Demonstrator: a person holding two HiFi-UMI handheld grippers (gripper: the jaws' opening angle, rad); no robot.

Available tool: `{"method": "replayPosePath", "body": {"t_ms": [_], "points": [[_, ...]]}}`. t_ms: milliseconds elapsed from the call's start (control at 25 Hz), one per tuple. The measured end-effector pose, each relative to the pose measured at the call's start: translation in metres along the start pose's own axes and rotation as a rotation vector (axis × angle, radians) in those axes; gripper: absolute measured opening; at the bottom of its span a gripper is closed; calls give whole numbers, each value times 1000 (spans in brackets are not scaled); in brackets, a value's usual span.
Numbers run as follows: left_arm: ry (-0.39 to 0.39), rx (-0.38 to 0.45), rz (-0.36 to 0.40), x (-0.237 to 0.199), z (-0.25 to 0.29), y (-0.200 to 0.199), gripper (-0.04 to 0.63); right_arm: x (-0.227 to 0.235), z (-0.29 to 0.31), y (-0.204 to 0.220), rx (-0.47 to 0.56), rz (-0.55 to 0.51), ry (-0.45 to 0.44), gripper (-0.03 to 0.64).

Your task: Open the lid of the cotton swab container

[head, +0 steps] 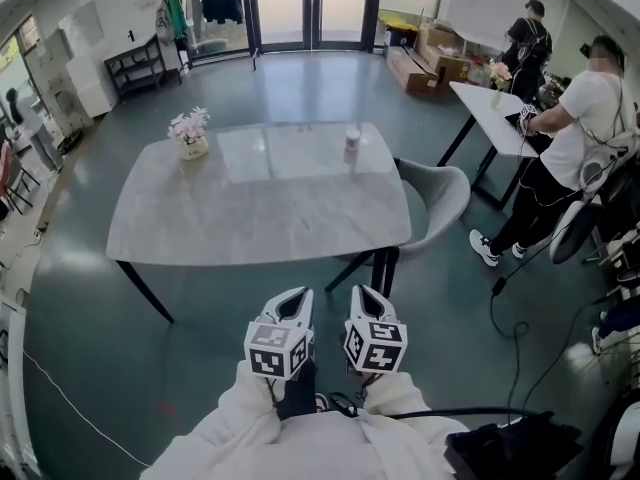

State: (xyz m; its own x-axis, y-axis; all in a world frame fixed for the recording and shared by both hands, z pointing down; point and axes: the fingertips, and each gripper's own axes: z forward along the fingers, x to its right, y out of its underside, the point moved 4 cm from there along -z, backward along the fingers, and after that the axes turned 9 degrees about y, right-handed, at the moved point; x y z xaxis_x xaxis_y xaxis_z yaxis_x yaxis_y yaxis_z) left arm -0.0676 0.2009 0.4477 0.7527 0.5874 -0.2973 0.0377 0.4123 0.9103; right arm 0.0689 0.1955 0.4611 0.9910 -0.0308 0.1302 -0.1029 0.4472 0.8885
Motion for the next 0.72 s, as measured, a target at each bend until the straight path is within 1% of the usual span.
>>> {"method": "replayPosePath", "body": {"t_ms": [160, 360, 520, 720], "points": [[-8, 13, 6, -21, 15, -10, 8, -3, 21, -13, 22, -15, 0, 61], [1, 42, 31, -37, 33, -32, 8, 0, 47, -35, 50, -13, 13, 61], [1, 43, 23, -53, 48, -43, 8, -7, 65, -46, 51, -25, 5, 61], [18, 37, 28, -66, 69, -57, 8, -3, 90, -58, 44, -11, 22, 61]]}}
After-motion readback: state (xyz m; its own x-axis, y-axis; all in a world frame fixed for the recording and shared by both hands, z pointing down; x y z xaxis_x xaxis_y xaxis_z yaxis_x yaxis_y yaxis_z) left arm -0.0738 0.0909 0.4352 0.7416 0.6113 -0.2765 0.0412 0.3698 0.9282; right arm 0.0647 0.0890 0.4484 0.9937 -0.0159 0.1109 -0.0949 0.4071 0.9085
